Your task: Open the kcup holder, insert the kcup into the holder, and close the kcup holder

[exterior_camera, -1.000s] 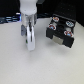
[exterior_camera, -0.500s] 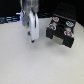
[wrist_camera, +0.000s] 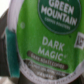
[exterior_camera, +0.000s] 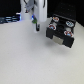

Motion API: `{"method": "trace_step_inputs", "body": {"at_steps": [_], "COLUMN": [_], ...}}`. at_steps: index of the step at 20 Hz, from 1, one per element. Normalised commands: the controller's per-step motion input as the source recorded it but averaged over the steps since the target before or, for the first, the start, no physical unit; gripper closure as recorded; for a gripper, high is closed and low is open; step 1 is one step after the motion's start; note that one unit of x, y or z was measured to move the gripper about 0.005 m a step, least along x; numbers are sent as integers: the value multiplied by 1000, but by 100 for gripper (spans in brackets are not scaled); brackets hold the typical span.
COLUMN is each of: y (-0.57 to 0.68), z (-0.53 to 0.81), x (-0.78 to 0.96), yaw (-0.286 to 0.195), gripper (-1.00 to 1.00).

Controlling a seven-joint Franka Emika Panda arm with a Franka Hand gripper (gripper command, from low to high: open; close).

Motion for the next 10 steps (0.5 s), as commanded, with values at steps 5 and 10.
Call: {"method": "trace_step_inputs", "body": {"at_steps": [5, 10], "y": [557, 657], "z": [393, 391], "x": [250, 169], "yaw": [7, 12], "gripper": [100, 100]}}
